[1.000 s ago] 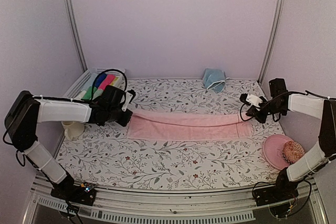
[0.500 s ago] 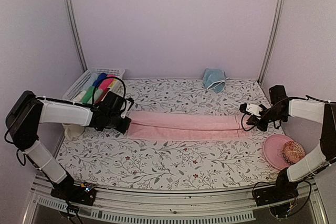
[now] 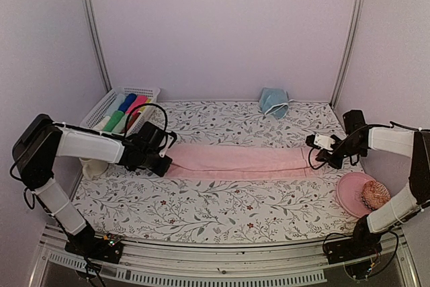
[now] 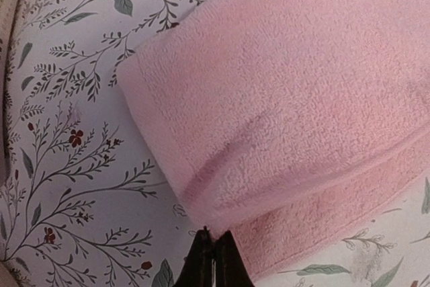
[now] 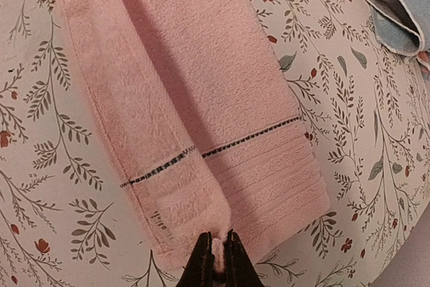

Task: Roll the towels
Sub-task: Fold the towel at the center of the board, then smooth out the towel at the center of the board.

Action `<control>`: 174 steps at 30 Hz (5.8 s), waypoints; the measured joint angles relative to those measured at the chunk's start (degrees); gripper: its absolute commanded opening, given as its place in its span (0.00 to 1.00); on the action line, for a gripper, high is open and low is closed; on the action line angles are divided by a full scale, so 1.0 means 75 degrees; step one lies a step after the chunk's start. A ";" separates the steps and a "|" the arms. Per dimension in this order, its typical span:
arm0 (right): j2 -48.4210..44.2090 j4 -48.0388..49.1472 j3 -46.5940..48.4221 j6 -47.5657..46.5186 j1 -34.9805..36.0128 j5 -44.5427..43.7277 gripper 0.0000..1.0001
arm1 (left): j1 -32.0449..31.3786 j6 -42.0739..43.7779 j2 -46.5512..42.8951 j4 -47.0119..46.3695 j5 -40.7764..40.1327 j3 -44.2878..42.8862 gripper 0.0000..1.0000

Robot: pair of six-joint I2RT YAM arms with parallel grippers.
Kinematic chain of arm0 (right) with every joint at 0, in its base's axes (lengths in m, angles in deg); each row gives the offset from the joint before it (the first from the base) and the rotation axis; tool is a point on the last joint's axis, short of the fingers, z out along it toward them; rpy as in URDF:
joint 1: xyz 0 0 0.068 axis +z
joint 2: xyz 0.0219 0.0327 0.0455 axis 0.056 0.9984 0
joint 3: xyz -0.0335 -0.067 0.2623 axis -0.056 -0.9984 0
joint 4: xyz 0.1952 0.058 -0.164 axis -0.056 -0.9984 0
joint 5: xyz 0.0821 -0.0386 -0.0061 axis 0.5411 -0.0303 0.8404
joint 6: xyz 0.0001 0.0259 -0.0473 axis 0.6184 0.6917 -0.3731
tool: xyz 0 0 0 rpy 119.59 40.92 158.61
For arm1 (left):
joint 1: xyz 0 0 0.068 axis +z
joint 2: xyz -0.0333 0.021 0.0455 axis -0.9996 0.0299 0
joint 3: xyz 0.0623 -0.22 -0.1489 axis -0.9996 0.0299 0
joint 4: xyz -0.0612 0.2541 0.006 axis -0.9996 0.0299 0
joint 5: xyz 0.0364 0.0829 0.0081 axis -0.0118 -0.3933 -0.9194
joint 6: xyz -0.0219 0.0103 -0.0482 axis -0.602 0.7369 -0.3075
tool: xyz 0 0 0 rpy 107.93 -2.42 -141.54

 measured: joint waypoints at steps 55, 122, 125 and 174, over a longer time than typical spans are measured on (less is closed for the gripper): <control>-0.0044 0.0239 -0.0216 -0.0256 0.0321 -0.0953 0.03 | -0.0519 -0.0478 -0.0752 0.0889 -0.0166 -0.0105 0.00; 0.0096 0.0312 -0.0498 -0.0982 0.0321 -0.1443 0.42 | -0.0918 -0.0906 -0.0341 0.1582 -0.0117 -0.0032 0.61; 0.0020 0.0181 -0.0501 -0.1000 0.0321 -0.1486 0.53 | -0.0947 -0.0924 -0.0554 0.1632 -0.0061 -0.0029 0.73; 0.3573 -0.1408 0.3369 0.5931 -0.0245 -0.1005 0.24 | -0.0536 -0.0592 0.1603 0.0734 -0.2087 -0.1527 0.66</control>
